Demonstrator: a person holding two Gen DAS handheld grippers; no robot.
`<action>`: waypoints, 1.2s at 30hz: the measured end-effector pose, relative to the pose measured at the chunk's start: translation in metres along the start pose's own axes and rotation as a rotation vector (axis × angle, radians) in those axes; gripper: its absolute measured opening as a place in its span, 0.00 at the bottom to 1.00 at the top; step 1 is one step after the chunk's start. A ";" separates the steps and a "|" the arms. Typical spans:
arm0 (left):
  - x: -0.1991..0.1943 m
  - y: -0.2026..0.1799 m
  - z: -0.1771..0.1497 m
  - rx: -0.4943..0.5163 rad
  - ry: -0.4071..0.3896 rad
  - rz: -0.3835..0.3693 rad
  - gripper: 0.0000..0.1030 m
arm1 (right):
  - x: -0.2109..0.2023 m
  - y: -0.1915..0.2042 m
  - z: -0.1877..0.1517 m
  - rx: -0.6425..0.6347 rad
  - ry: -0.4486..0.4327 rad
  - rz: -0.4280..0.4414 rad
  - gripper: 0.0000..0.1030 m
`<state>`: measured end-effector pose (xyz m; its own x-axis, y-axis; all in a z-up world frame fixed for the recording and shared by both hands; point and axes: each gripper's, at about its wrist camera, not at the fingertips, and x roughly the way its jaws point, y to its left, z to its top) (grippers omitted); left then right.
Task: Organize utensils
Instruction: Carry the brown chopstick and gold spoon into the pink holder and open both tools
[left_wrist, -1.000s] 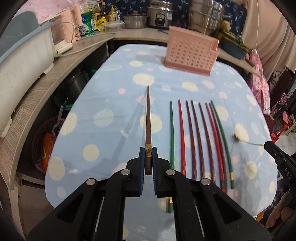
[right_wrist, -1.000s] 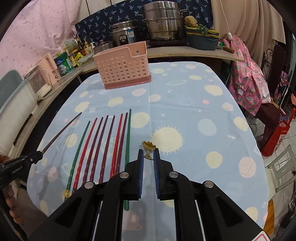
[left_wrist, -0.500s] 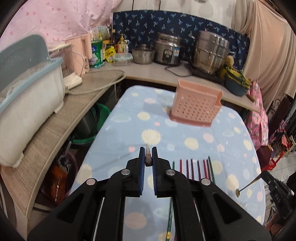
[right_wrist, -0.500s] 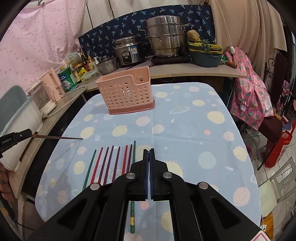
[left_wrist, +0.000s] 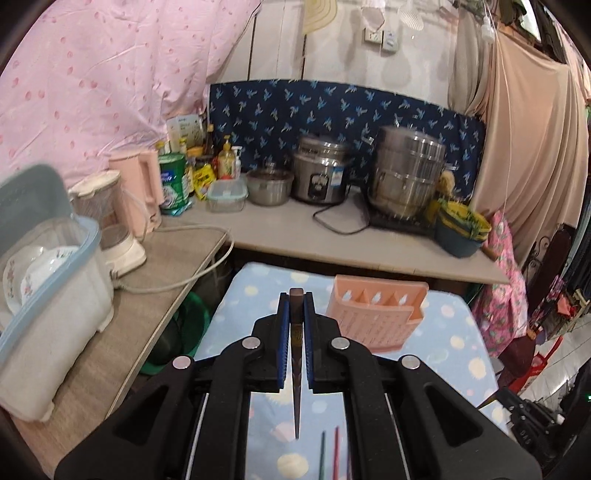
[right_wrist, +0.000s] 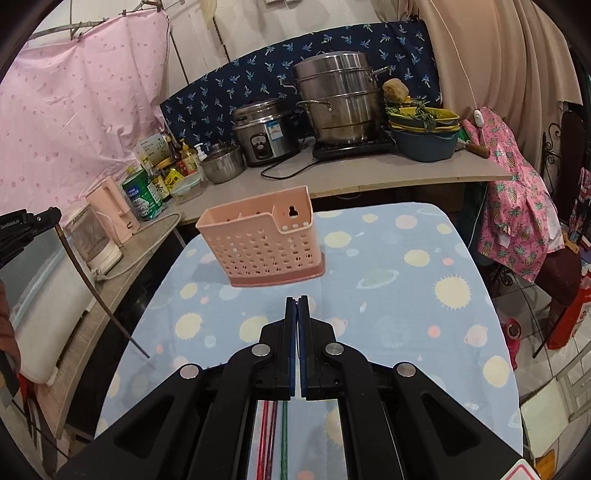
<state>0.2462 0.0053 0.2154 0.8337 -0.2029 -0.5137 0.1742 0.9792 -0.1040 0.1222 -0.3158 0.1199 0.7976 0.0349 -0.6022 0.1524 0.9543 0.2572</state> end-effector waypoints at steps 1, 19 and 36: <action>0.000 -0.004 0.009 -0.001 -0.015 -0.008 0.07 | 0.004 0.001 0.009 -0.002 -0.010 0.003 0.02; 0.090 -0.076 0.119 0.017 -0.145 -0.056 0.07 | 0.115 0.019 0.153 0.025 -0.086 0.130 0.02; 0.151 -0.058 0.064 0.020 -0.012 0.005 0.51 | 0.157 0.003 0.130 0.015 -0.042 0.043 0.31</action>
<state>0.3957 -0.0820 0.1987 0.8406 -0.1976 -0.5042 0.1800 0.9801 -0.0840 0.3235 -0.3462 0.1248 0.8275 0.0628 -0.5580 0.1260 0.9476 0.2935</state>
